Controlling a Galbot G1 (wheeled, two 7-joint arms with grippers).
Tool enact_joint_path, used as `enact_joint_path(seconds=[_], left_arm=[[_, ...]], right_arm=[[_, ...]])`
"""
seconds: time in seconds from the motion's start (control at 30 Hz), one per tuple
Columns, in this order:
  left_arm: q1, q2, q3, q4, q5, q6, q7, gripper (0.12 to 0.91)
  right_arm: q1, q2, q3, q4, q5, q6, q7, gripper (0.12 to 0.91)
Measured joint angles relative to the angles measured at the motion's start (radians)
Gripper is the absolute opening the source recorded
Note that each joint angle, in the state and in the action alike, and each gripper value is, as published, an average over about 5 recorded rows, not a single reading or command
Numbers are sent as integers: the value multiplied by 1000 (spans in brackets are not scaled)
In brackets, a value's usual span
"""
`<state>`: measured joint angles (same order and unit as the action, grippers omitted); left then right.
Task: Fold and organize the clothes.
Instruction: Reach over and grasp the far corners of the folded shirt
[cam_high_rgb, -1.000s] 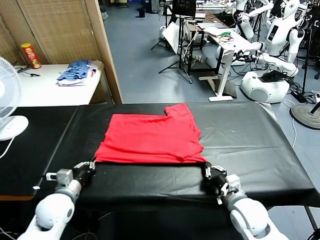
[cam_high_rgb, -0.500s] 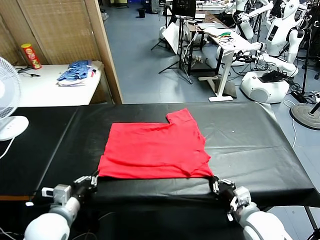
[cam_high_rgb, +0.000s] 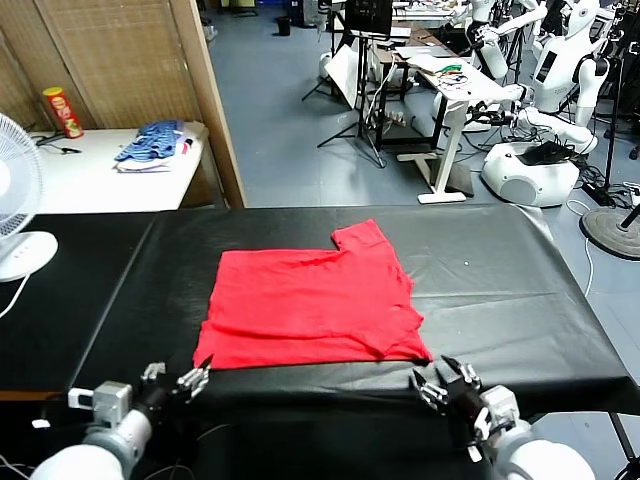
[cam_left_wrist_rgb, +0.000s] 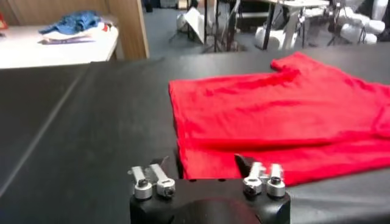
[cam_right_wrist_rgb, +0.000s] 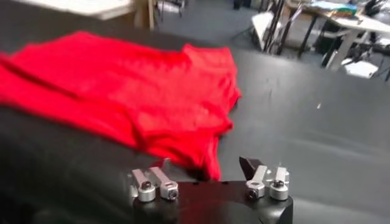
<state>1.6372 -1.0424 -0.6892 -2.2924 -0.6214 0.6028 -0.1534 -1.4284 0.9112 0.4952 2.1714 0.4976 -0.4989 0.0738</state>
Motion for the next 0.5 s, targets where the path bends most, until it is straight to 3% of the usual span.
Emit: enact_joint_path(seconds=[0.23, 0.5], left_arm=[[-267, 50, 71, 152, -154, -18, -71, 798], [-630, 34, 237, 453, -165, -7, -66, 798]], right_arm=[[359, 51, -166, -257, -8, 7, 40, 798], [728, 160, -364, -621, -15, 7, 41, 798]])
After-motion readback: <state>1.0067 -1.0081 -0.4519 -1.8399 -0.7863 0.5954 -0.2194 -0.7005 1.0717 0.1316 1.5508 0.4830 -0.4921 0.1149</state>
